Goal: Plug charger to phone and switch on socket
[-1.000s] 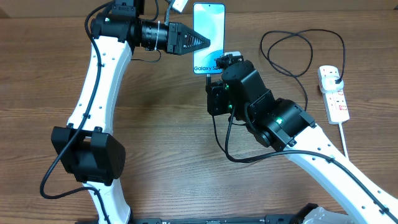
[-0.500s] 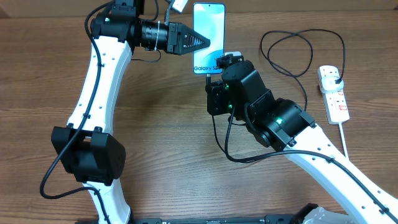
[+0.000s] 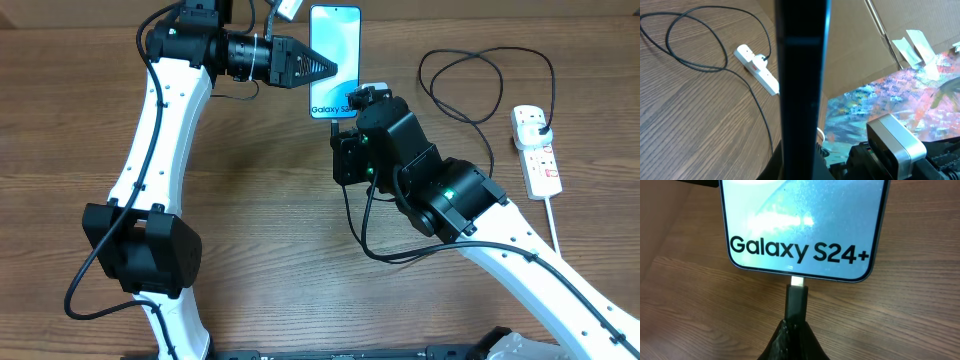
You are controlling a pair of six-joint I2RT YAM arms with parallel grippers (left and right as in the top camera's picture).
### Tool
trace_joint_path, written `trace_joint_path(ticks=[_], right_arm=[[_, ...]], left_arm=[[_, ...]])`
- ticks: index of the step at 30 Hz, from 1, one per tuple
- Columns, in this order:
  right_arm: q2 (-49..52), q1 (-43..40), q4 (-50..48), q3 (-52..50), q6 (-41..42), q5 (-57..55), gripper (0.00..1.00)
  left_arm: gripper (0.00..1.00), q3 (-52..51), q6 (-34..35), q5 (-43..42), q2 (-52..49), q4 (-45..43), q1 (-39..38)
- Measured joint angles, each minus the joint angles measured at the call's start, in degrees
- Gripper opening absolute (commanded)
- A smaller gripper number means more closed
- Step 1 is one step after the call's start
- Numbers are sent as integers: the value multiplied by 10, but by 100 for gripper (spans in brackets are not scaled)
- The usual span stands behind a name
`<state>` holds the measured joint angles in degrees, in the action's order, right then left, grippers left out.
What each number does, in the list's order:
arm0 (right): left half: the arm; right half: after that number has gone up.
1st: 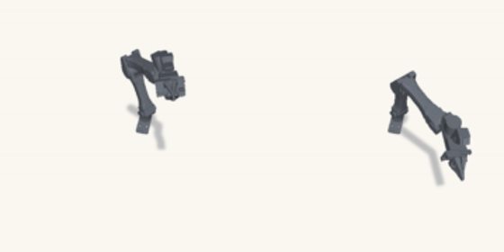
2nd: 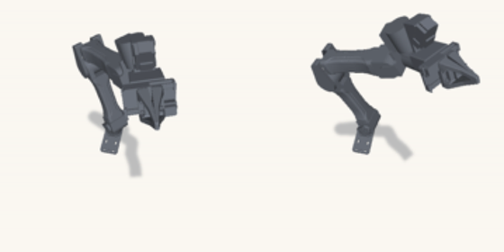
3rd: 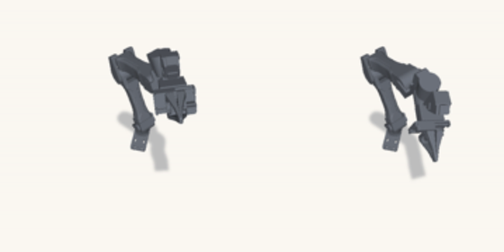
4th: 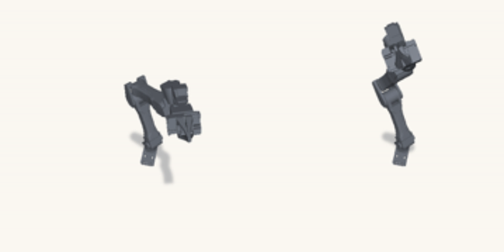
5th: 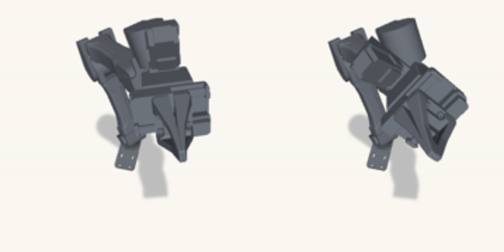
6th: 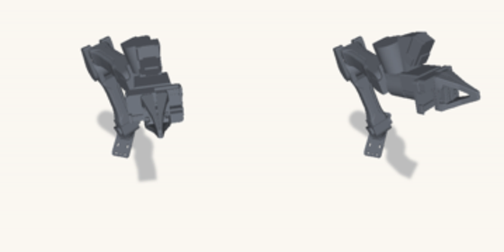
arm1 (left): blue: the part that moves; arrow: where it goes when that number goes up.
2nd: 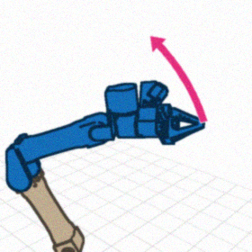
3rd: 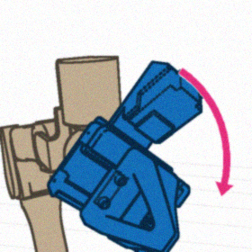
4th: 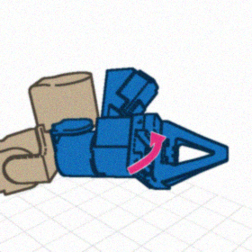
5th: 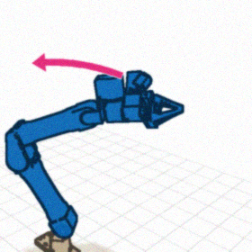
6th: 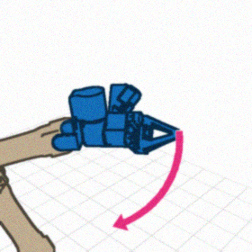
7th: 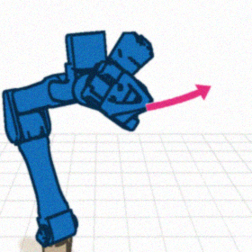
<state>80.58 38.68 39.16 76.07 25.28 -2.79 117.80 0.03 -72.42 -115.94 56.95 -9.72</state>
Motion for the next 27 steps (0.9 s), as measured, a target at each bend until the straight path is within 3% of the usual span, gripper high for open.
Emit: trace_joint_path(ticks=[27], right_arm=[[0,0,-5,0,0,-5,4]], left_arm=[[4,0,40,2,0,-24,0]])
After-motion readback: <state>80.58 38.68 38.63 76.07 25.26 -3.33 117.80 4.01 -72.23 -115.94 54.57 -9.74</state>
